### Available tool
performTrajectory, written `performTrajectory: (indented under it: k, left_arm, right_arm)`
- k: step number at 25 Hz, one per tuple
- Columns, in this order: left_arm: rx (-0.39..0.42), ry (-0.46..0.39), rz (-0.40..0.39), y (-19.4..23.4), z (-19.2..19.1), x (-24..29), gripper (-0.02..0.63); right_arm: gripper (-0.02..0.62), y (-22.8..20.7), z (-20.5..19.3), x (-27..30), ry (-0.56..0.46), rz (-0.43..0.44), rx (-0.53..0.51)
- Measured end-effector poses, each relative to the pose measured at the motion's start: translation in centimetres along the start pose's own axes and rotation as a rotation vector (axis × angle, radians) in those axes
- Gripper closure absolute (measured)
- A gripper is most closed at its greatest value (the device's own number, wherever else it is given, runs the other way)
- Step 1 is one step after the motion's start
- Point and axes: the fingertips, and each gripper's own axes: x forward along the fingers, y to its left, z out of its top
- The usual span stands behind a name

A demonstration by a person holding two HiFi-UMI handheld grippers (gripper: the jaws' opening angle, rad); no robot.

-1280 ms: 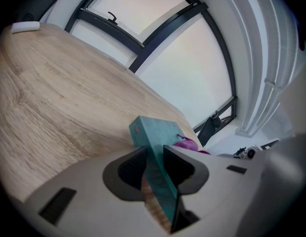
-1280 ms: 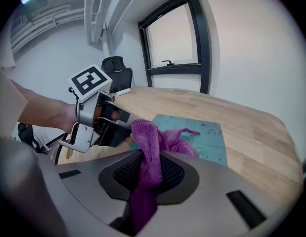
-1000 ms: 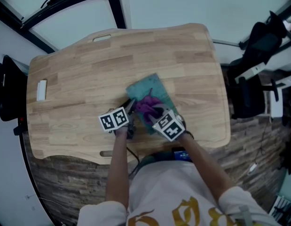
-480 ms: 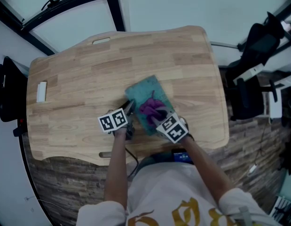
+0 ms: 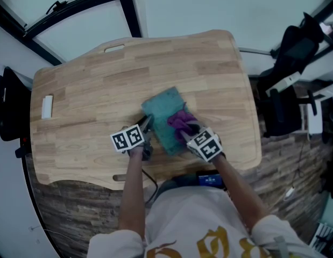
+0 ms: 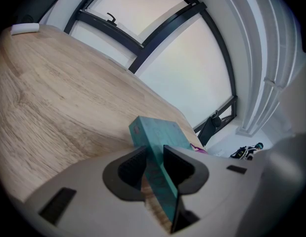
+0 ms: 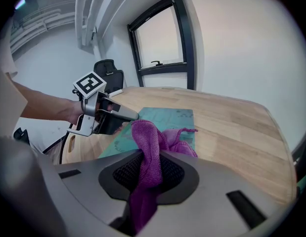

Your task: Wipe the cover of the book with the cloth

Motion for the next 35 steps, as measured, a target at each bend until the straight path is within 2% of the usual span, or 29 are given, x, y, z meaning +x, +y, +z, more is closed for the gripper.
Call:
performTrajectory:
  k: [19,35]
  left_arm:
    - [0.002,0.002,0.0,-0.1,-0.1,0.0,0.497]
    - [-0.015,0.008,0.004,0.0,-0.5,-0.1,0.497]
  right_arm:
    - [0.535,-1.5,2.4,1.6,0.004,-0.013,0.032]
    - [0.535,-4.5,6.6,5.2,-0.017,-0.01,-0.012]
